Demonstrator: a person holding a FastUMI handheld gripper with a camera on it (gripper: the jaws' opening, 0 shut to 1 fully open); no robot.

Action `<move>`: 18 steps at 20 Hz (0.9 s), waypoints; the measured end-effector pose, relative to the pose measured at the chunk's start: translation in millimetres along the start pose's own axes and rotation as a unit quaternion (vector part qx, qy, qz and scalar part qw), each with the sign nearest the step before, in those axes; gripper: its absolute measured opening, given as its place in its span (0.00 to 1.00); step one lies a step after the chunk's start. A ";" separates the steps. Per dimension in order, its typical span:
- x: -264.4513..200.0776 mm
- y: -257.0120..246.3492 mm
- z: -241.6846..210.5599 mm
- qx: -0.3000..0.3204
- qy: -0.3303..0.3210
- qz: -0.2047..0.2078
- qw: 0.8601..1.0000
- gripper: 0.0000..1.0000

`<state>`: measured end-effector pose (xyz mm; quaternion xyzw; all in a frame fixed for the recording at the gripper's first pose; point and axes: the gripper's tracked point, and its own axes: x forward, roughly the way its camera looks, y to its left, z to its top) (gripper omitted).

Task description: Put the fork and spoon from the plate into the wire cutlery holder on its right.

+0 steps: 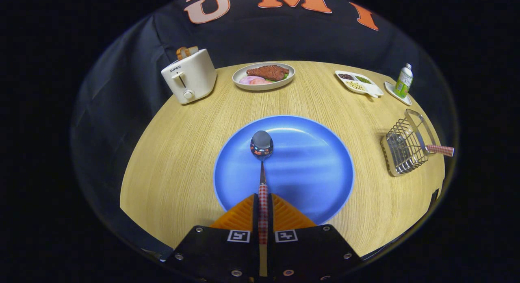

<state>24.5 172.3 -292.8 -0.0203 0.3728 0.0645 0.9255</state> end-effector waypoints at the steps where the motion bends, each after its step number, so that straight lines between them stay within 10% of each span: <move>1: -4.8 -2.7 3.1 0.002 0.000 0.003 1.000 0.08; 18: -98.0 -146.7 69.6 -0.032 0.018 -0.029 0.999 0.08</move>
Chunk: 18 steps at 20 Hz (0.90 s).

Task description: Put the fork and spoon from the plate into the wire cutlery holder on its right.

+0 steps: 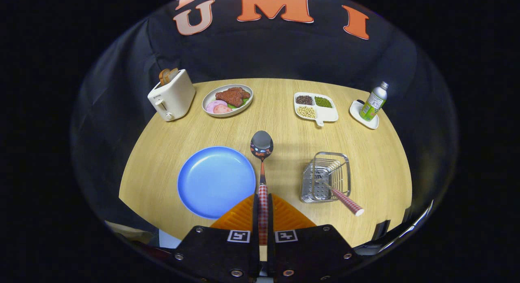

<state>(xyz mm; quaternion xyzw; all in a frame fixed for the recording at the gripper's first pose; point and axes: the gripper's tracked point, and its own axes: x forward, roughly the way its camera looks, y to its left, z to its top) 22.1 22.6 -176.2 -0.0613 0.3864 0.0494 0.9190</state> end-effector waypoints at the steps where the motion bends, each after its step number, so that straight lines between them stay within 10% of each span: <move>1: -3.8 -8.5 0.1 0.000 0.006 0.001 1.000 0.08; 18: -31.9 -109.1 -5.0 -0.022 0.139 0.011 0.990 0.08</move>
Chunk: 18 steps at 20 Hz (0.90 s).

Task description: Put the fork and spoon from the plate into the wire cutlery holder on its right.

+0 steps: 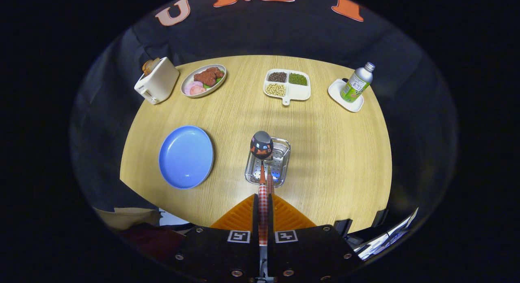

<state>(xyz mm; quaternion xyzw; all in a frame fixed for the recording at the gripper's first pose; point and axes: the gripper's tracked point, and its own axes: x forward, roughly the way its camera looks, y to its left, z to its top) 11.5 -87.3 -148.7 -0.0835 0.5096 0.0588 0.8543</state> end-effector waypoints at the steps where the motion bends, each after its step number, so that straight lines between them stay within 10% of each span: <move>1: 0.8 -3.3 -2.4 -0.002 0.011 0.000 1.000 0.08; 18: 34.6 -7.1 -2.7 -0.005 0.181 0.014 0.983 0.08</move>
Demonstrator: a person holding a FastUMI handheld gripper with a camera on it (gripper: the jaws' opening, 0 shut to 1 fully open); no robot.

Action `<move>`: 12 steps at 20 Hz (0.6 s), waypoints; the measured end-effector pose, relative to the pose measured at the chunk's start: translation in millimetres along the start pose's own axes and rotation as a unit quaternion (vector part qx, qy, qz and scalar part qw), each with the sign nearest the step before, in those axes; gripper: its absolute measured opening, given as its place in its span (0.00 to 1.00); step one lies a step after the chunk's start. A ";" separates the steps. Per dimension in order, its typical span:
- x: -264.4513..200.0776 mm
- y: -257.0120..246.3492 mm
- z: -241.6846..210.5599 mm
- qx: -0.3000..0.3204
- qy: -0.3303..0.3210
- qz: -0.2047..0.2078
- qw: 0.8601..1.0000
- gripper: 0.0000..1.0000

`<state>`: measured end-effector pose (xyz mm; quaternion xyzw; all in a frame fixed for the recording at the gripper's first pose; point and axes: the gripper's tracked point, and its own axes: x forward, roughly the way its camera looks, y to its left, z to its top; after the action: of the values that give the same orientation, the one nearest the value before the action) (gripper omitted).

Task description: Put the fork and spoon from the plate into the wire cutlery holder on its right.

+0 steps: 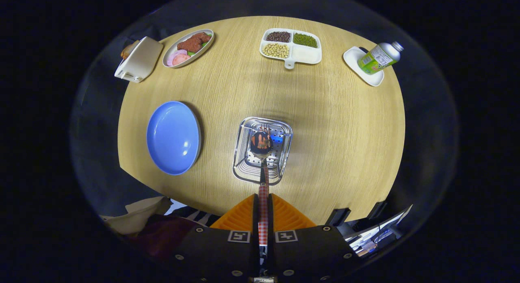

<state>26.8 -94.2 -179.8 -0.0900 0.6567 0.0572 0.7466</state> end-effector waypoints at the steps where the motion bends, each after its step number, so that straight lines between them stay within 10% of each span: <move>1: 1.6 1.3 0.3 -0.002 0.007 0.000 1.000 0.08; 12: -11.5 13.1 20.3 0.014 -0.039 0.032 0.999 0.24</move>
<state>42.3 -76.8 -166.8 -0.0563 0.6307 0.0757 0.7703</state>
